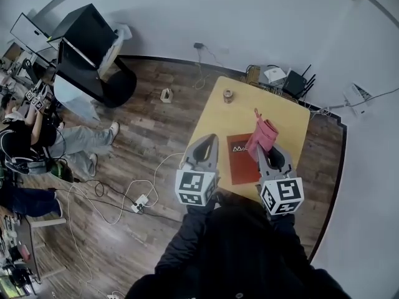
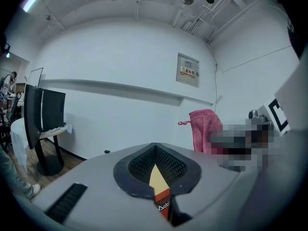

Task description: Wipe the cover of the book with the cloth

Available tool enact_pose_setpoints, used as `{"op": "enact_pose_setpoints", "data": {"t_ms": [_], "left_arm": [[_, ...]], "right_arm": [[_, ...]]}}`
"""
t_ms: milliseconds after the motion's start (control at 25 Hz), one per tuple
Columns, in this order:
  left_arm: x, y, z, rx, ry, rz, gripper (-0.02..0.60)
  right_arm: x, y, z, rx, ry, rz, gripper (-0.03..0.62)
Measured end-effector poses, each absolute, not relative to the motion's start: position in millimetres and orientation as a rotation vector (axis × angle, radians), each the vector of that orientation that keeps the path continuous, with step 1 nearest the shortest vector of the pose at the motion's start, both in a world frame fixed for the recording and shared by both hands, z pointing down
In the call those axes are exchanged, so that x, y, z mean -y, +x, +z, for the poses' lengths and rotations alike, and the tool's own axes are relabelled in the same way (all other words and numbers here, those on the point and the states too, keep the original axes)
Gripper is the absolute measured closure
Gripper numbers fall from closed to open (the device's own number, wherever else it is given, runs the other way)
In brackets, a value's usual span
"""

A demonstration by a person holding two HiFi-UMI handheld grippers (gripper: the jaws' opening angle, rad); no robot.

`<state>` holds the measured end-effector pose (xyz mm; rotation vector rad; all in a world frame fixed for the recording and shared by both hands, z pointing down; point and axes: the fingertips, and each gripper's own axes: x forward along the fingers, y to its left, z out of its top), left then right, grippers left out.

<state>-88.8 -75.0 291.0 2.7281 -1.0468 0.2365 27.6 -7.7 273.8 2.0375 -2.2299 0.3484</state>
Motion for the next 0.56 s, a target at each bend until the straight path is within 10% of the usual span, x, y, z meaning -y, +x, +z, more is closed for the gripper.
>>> {"op": "enact_pose_setpoints", "data": {"t_ms": [560], "left_arm": [[78, -121, 291, 1.06, 2.709, 0.236, 0.548]], "right_arm": [[3, 4, 264, 2.183, 2.042, 0.295, 0.522]]}}
